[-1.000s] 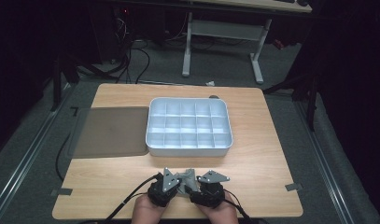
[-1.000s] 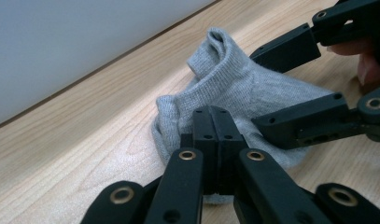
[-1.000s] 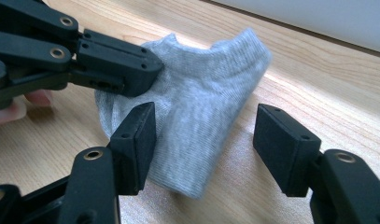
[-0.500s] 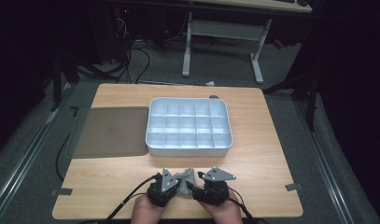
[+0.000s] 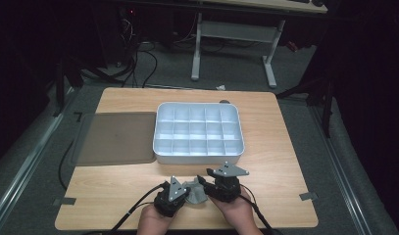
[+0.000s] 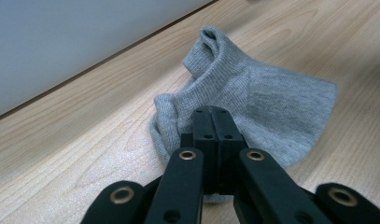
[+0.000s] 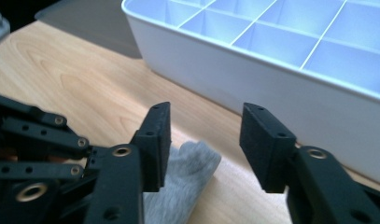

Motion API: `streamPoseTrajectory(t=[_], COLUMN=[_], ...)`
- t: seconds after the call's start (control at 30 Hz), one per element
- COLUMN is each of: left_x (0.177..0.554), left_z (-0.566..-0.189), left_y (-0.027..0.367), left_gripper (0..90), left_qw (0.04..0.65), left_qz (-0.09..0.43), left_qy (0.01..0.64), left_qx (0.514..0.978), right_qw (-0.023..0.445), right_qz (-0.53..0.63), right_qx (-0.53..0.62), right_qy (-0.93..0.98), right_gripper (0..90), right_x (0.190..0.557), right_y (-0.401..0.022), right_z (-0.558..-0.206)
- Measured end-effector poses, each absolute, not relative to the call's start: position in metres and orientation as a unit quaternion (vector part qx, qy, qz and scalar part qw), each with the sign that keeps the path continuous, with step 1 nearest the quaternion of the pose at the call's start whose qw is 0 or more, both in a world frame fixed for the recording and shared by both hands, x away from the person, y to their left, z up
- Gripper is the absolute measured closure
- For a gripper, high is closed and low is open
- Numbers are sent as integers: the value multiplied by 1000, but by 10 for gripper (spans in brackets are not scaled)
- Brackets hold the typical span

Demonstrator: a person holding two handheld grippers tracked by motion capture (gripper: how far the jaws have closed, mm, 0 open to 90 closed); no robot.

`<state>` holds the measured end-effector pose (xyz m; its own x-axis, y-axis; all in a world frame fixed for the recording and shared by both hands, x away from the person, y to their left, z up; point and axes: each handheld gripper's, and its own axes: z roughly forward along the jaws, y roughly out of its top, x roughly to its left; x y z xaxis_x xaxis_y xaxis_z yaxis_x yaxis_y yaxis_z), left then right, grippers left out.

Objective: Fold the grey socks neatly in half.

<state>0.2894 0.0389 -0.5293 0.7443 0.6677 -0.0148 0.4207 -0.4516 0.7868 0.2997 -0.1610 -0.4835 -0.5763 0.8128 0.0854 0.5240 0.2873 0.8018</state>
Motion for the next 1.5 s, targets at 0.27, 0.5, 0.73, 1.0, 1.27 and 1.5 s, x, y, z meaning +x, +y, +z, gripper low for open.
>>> streamPoseTrajectory(t=[0.27, 0.5, 0.73, 1.0, 1.27, 1.5], left_x=[289, 289, 289, 289, 289, 288], left_z=[-530, -530, -530, -530, -530, -530], left_y=[39, 39, 38, 39, 38, 35], left_gripper=[900, 900, 900, 900, 900, 900], left_qw=[411, 412, 411, 412, 412, 412], left_qz=[152, 151, 153, 150, 153, 152], left_qy=[325, 324, 324, 324, 325, 321], left_qx=[838, 838, 838, 838, 838, 839], right_qw=[127, 108, 99, 85, 98, 120], right_qz=[405, 407, 405, 410, 411, 420], right_qx=[444, 452, 456, 461, 445, 428], right_qy=[789, 786, 786, 782, 789, 791], right_gripper=[570, 553, 547, 604, 794, 806], right_x=[282, 275, 274, 277, 274, 269], right_y=[-162, -160, -160, -160, -156, -156], right_z=[-513, -524, -526, -532, -530, -520])
